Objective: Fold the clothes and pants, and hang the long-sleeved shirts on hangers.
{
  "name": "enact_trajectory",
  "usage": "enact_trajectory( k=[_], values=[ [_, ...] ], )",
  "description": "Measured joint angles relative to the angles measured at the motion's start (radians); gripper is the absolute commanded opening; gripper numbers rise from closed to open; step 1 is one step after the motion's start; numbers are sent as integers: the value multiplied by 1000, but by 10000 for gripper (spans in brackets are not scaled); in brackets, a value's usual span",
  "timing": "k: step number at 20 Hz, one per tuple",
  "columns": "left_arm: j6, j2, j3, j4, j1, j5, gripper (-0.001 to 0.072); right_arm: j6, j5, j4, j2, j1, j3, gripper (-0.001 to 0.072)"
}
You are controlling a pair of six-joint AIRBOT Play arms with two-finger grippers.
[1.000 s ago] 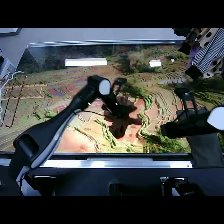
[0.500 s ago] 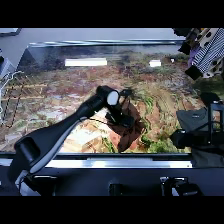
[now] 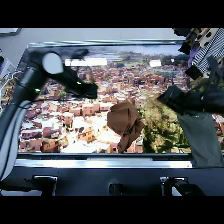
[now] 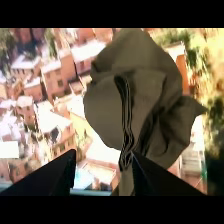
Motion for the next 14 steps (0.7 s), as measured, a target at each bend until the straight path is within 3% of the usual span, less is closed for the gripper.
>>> enact_trajectory(
  k=[3,6,14],
  values=[
    [13,33,0,13,82,-22,512,-162,17,45,-77,-132,13,414],
    [23,46,-10,14,142,-29,512,-307,17,82,-108,-216,-113,415],
    [38,51,-37,15,210,-20,513,-605,-156,307,-272,-260,-483,422]
  ],
)
